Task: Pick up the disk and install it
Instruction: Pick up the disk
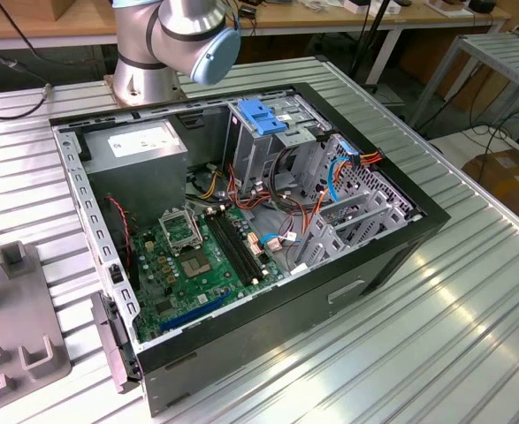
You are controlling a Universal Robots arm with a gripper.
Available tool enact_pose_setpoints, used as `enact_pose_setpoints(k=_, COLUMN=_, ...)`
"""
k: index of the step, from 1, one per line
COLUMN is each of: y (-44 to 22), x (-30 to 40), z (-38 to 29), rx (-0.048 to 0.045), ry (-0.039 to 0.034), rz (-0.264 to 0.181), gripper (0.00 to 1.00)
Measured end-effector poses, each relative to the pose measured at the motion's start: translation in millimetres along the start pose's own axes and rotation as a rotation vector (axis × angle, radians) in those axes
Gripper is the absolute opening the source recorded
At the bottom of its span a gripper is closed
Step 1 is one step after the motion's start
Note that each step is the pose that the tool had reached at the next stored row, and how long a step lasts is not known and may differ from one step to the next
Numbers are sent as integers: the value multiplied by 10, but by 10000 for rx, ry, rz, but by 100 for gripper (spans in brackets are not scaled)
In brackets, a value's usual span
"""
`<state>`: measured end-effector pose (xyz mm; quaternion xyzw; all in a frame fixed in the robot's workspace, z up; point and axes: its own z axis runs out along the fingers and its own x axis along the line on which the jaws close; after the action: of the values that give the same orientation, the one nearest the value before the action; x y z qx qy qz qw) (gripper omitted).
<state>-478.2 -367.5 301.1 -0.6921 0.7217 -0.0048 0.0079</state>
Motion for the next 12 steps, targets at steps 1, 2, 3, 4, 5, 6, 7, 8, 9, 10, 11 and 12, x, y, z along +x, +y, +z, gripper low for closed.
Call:
enact_pose_setpoints(k=1, y=0, x=0, z=1, rx=0, ry=0, rz=0, gripper=60)
enact_pose_setpoints(k=2, y=1, x=0, z=1, rx=0, ry=0, rz=0, gripper=60)
enact_pose_setpoints(k=3, y=2, x=6, z=4, rx=0, ry=0, rz=2, gripper=60)
enact_pose_setpoints(k=4, y=0, x=19, z=13, rx=1, ry=-1, rz=1, gripper=60)
enact_pose_setpoints(k=5, y=0, x=25, z=25, rx=1, ry=-1, rz=1, gripper=60)
enact_pose_setpoints(k=6, y=1, x=27, z=41, rx=1, ry=0, rz=1, gripper=60)
enact_pose_setpoints(k=7, y=1, x=28, z=50, rx=0, ry=0, rz=2, gripper=60)
enact_pose_setpoints(k=8, y=1, x=28, z=62, rx=0, ry=-1, rz=1, gripper=60)
enact_pose_setpoints(k=9, y=1, x=28, z=68, rx=-2, ry=1, rz=1, gripper=60)
enact_pose_setpoints(k=10, y=1, x=28, z=70, rx=0, ry=0, rz=1, gripper=59)
enact_pose_setpoints(k=11, y=1, x=28, z=70, rx=0, ry=0, rz=1, gripper=59)
enact_pose_setpoints(k=12, y=1, x=28, z=71, rx=0, ry=0, rz=1, gripper=52)
